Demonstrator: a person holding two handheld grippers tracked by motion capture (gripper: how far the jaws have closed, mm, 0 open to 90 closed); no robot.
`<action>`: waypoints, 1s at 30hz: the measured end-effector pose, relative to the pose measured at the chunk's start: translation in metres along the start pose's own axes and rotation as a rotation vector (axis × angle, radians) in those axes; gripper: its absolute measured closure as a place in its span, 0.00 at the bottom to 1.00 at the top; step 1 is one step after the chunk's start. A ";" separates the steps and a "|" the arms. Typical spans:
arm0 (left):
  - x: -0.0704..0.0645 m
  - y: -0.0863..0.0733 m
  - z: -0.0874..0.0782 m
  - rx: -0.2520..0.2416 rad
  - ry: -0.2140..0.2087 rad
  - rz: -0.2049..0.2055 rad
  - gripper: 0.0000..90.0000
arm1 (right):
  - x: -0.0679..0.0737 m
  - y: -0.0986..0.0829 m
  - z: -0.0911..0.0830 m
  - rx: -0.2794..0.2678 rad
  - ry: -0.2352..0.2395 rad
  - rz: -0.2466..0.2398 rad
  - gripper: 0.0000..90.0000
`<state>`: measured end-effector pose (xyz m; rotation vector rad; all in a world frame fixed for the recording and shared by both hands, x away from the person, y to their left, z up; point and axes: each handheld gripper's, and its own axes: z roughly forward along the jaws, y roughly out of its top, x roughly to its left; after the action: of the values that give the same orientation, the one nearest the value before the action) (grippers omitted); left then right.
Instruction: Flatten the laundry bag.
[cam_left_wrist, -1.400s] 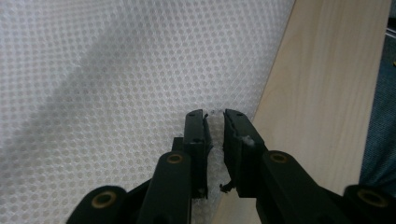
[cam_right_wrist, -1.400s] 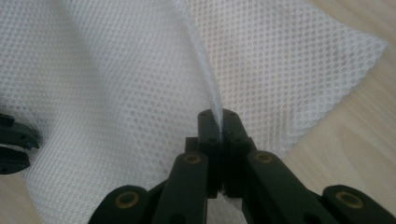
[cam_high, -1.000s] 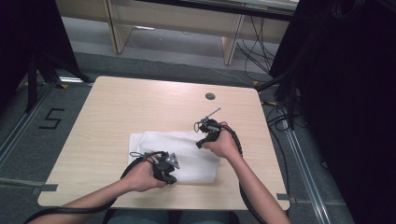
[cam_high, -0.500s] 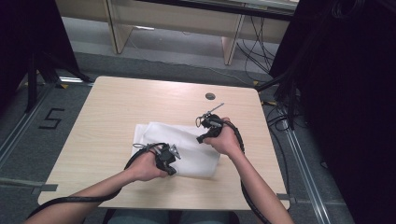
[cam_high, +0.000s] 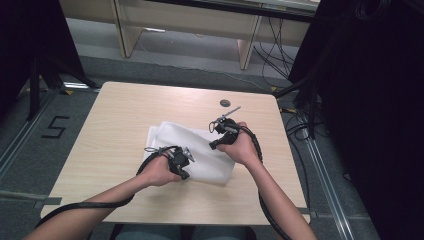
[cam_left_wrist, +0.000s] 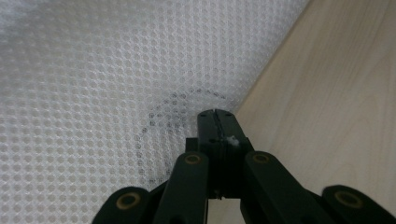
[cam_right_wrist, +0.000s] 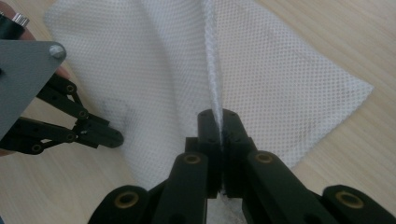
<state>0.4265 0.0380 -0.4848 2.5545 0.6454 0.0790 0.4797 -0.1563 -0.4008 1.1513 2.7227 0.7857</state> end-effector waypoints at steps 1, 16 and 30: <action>0.000 0.000 -0.001 0.002 0.003 0.004 0.99 | 0.000 0.000 0.000 -0.004 0.002 0.001 0.99; 0.003 -0.007 -0.008 0.025 -0.001 0.011 0.99 | 0.000 0.002 -0.011 -0.035 -0.008 0.005 0.99; 0.017 0.012 0.002 -0.059 0.060 -0.067 0.99 | 0.003 0.008 -0.021 -0.063 -0.012 -0.012 0.99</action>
<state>0.4471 0.0357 -0.4818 2.4797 0.7394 0.1500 0.4769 -0.1588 -0.3786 1.1217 2.6723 0.8530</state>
